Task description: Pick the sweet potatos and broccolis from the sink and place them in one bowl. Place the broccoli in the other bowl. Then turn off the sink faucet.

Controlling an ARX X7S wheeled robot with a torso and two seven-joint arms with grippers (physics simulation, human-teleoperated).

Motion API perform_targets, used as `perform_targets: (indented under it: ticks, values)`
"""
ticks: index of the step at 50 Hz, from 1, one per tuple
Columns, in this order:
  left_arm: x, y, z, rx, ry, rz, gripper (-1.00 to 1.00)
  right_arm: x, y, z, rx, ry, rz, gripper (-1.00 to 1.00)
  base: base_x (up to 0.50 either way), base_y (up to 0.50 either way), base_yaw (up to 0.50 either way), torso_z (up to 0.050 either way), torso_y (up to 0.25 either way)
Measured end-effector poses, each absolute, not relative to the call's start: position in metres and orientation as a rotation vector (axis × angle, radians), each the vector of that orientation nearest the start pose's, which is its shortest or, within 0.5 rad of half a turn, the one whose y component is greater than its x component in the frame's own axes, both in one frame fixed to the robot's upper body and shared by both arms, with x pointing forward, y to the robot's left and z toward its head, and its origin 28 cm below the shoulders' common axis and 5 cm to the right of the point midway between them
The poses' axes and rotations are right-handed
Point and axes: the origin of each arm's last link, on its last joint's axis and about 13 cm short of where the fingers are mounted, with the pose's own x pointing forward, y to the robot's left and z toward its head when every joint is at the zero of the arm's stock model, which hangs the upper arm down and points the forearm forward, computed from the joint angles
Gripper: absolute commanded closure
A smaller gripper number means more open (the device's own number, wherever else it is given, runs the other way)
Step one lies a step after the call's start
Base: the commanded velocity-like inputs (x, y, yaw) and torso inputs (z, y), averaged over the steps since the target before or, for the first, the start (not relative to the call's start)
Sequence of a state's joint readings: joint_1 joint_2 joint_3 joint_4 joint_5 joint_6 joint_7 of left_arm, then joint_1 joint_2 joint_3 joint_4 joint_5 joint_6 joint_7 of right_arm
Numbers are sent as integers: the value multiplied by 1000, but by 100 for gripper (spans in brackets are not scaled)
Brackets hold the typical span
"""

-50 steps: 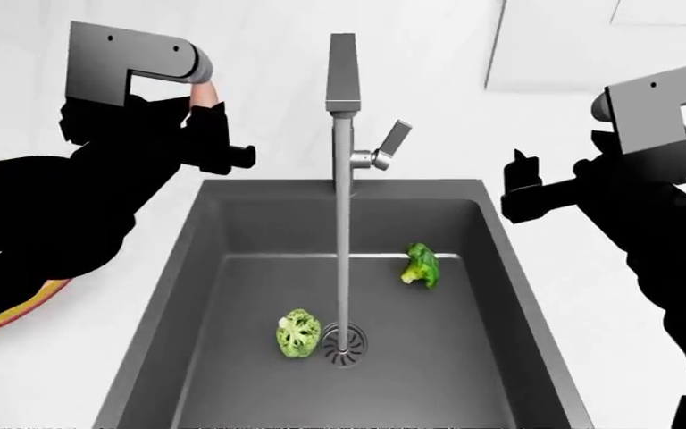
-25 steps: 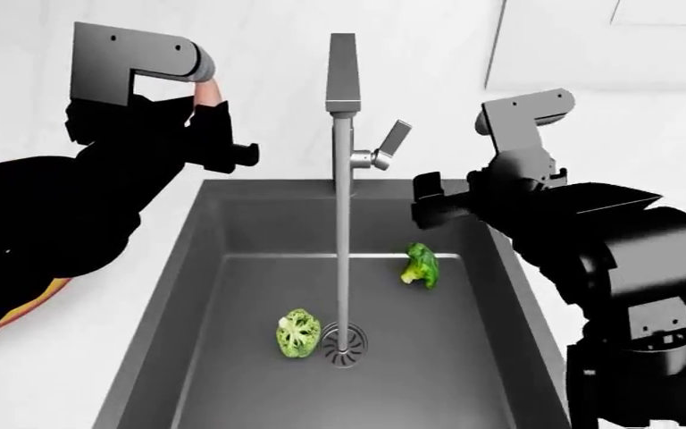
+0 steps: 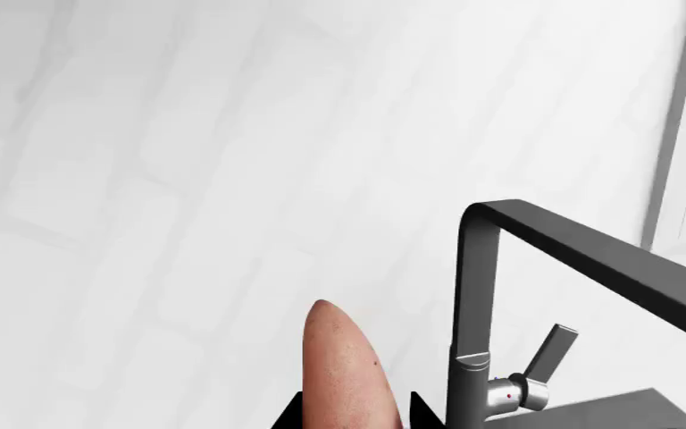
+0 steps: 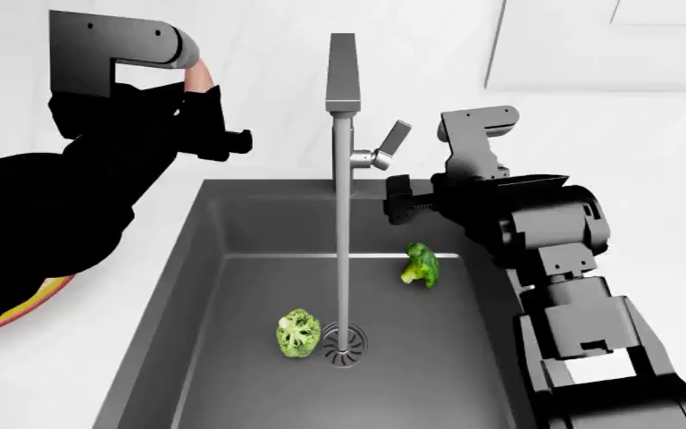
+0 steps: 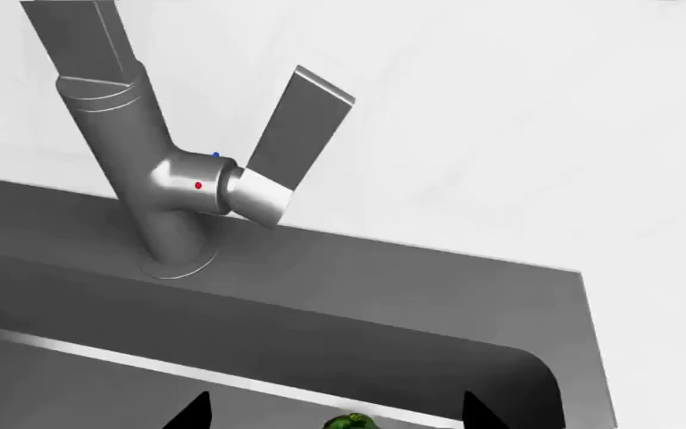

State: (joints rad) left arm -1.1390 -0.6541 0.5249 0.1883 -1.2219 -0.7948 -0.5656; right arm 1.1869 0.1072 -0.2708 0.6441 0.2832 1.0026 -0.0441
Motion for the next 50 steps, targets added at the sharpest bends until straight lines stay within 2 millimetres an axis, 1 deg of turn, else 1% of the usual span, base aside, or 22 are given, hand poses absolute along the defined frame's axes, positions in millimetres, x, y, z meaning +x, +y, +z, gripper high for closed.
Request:
perform_targets:
  ticks: [4, 8, 24, 41, 50]
  values:
    - [297, 236, 283, 31, -44, -183, 100, 398, -98, 198, -61, 506, 171, -100, 0, 0, 0, 0, 0]
    - [295, 234, 285, 31, -67, -177, 100, 401, -98, 197, -56, 510, 166, -100, 0, 0, 0, 0, -183]
    - [296, 217, 285, 26, -93, -175, 100, 404, -98, 192, -56, 524, 153, -100, 0, 0, 0, 0, -170]
    - [298, 217, 288, 25, -102, -177, 100, 406, -98, 191, -61, 526, 149, -100, 0, 0, 0, 0, -139]
    - [297, 223, 290, 23, -105, -181, 100, 407, -96, 192, -89, 522, 142, -100, 4, 0, 0, 0, -188]
